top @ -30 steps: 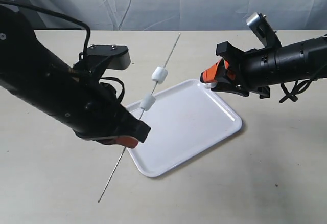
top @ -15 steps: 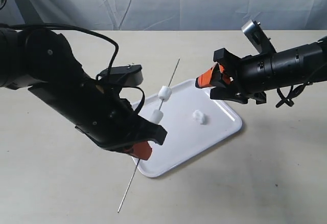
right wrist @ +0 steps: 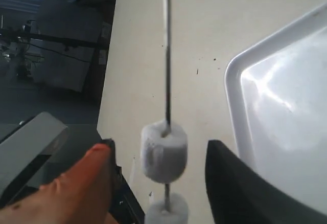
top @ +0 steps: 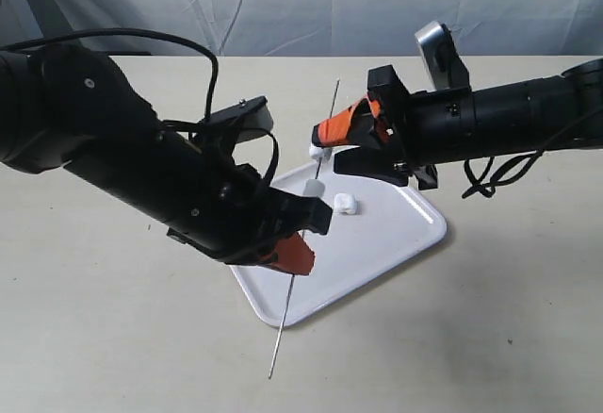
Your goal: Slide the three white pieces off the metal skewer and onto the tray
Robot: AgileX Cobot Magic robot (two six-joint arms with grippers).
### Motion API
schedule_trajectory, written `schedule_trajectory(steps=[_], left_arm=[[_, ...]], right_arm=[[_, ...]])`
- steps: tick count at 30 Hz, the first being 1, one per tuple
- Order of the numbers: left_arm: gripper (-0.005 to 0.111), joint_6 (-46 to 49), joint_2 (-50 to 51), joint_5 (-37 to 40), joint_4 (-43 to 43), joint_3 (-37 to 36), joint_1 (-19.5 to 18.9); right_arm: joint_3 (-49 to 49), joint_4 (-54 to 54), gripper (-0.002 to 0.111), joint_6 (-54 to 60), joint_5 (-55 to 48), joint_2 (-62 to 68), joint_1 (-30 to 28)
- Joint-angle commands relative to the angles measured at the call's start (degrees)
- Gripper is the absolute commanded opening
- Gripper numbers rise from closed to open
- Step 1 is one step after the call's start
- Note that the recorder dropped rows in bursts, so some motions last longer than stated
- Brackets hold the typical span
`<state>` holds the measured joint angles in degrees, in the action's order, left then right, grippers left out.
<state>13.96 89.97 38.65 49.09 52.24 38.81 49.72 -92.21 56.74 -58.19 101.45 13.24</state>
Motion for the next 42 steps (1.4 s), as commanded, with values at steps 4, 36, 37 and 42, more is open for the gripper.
schedule_trajectory(steps=[4, 36, 37, 42], left_arm=[[0.000, 1.45, 0.08, 1.29, 3.26, 0.29, 0.12], [0.000, 1.05, 0.08, 26.04, 1.09, -0.24, 0.76], [0.000, 0.61, 0.08, 26.23, 0.98, -0.24, 0.92], [0.000, -2.67, 0.08, 24.85, -4.87, -0.24, 2.41]], right_arm=[[0.27, -2.96, 0.029, 2.70, 2.35, 0.17, 3.19], [7.57, -6.56, 0.010, 6.02, 19.32, 0.17, 3.37], [7.70, -6.44, 0.010, 6.02, 20.62, 0.17, 3.37], [9.03, -0.31, 0.010, 5.51, 22.88, 0.17, 3.37]])
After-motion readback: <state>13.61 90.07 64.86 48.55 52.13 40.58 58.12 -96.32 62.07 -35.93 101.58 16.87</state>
